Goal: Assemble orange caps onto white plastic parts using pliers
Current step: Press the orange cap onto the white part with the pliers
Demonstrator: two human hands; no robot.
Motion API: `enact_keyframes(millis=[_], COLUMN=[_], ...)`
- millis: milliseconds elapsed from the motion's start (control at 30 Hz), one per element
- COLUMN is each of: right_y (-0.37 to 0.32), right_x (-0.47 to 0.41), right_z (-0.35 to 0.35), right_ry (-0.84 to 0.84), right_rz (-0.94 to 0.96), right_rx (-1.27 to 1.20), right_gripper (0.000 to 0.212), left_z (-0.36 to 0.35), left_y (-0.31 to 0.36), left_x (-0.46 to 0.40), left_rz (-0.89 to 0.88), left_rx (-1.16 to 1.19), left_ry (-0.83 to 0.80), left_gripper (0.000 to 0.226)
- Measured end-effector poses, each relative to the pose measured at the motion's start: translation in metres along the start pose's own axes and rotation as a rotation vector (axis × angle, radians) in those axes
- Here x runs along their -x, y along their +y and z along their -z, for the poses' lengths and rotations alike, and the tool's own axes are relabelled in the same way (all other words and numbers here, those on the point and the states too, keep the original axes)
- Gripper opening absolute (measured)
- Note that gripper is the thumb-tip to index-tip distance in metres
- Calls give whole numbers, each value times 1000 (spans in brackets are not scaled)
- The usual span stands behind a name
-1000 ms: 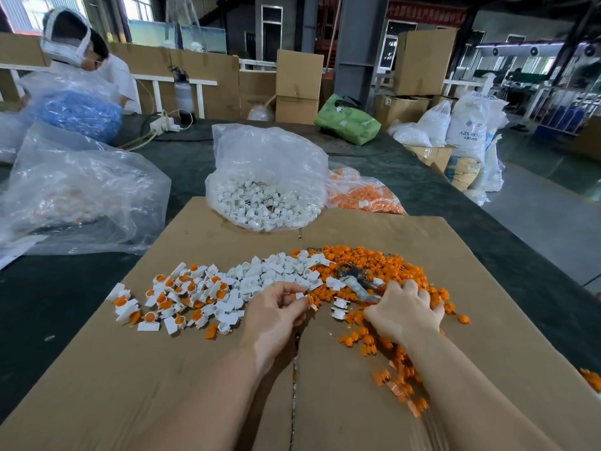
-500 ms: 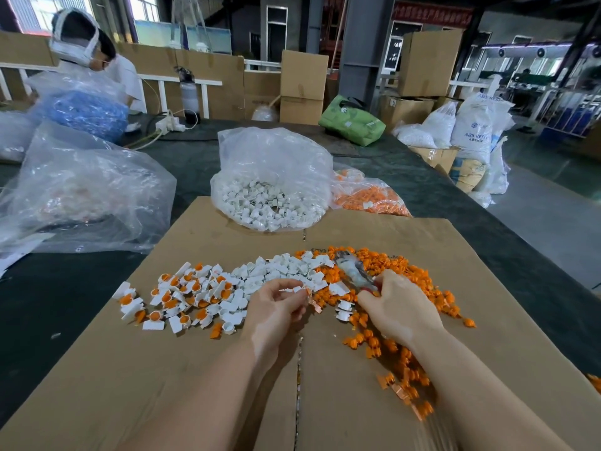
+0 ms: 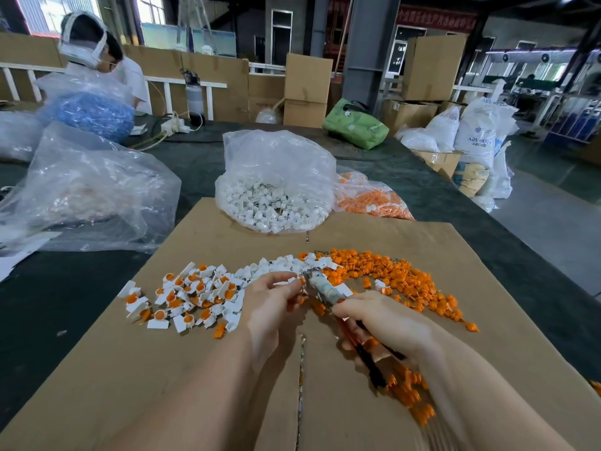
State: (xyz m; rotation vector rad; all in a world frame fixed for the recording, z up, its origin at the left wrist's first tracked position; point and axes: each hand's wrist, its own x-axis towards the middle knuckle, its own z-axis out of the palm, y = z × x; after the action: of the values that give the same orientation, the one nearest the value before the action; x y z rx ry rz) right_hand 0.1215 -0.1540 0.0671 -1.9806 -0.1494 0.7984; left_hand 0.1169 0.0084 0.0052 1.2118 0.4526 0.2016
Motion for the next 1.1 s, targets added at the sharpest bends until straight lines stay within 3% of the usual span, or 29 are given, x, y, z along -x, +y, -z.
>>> enact_keyframes(millis=[300,600,833,967,1100], right_y=[-1,3,16,29,45], right_x=[0,-1,-6,-13,-23], right_z=[-4,-10,-12,-2,13], right_ry=[-73,138,262,474,740], right_rz=[-20,126,203,204,161], right_rx=[2,349,333,472,823], right_gripper=[13,14,17,24,46], left_z=[1,-3,-7,1,4], left_y=[1,3,2,-4,-13], left_x=[-7,-2,2,6,9], left_rz=[34,10,27,7,-138], left_rx=[-8,-48,-20,-53,-336], left_ry=[44,62,63,87,34], left_gripper=[9,10,13,13,17])
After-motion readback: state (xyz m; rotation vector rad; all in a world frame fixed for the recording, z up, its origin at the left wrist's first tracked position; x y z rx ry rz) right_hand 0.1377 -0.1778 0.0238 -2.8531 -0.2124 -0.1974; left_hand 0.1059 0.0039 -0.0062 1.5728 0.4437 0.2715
